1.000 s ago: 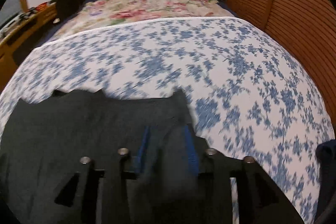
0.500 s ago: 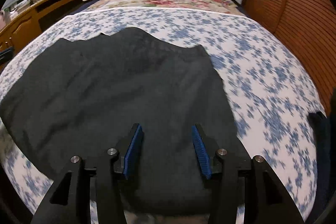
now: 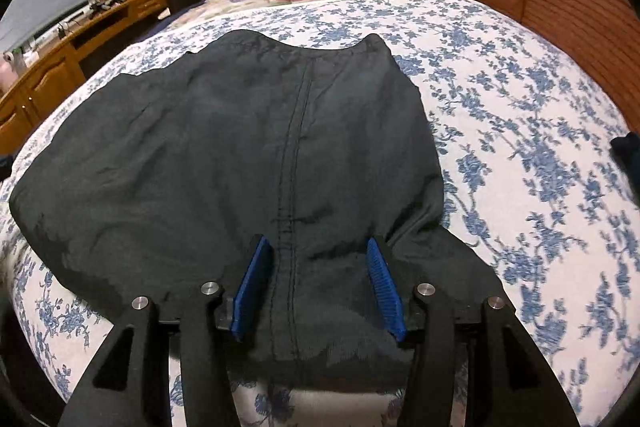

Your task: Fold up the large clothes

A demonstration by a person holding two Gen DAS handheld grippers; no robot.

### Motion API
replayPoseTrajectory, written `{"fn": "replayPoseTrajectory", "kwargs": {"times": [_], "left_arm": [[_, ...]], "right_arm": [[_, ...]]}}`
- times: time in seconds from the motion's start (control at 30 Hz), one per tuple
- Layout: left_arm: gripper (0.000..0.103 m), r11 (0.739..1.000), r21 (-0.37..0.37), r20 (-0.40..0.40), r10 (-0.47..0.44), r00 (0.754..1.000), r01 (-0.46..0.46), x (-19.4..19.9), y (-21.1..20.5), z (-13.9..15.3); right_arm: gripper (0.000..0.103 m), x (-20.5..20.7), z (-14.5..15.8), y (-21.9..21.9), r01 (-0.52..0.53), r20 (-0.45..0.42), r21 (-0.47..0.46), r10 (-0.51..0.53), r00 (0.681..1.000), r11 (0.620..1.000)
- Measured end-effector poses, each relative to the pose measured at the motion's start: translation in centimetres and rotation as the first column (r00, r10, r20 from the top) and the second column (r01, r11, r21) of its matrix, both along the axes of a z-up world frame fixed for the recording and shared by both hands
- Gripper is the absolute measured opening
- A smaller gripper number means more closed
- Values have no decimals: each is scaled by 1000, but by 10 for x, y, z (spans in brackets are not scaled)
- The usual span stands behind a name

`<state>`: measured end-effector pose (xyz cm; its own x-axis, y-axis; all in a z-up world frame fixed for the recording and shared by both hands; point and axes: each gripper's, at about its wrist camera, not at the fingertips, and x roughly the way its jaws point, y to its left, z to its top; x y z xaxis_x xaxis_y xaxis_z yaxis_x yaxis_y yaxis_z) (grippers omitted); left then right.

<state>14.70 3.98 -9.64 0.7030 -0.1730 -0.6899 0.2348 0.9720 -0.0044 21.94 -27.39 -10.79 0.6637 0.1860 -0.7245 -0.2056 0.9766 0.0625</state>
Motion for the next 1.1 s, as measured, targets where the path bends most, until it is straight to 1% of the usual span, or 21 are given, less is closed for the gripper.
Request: {"fn": "replayPoseTrajectory", "kwargs": {"times": [0.17,0.33,0.4,0.53,0.73,0.8,0.93,1.1], "left_arm": [[31,999,13,-29,43,999,-42,-10,11,-6],[31,996,42,-76,78,994,-75,-22,28,-12],[31,995,55,-96,91,991,-86,-25,37,-16],[31,992,73,-122,112,986,-104,-27,48,-26],[32,987,114,-193,133,972,-113,-21,53,-57],[33,986,113,-191,139,972,-119,-21,54,-64],[34,985,93,-176,157,972,-143,-20,56,-65],[35,985,90,-181,163,970,-148,-19,55,-65]], "right_arm": [[54,-9,-8,1,18,40,13,-19,999,1000],[54,-29,-6,14,42,78,-23,-40,996,999],[54,-33,-3,18,41,75,-36,-38,996,999],[54,-34,-1,19,34,67,-32,-32,997,999],[54,-40,0,22,39,98,-55,-34,995,998],[54,-40,1,24,40,100,-66,-34,994,997],[54,-39,1,24,37,88,-72,-31,996,997],[54,-39,5,30,45,89,-119,-34,995,992]]}}
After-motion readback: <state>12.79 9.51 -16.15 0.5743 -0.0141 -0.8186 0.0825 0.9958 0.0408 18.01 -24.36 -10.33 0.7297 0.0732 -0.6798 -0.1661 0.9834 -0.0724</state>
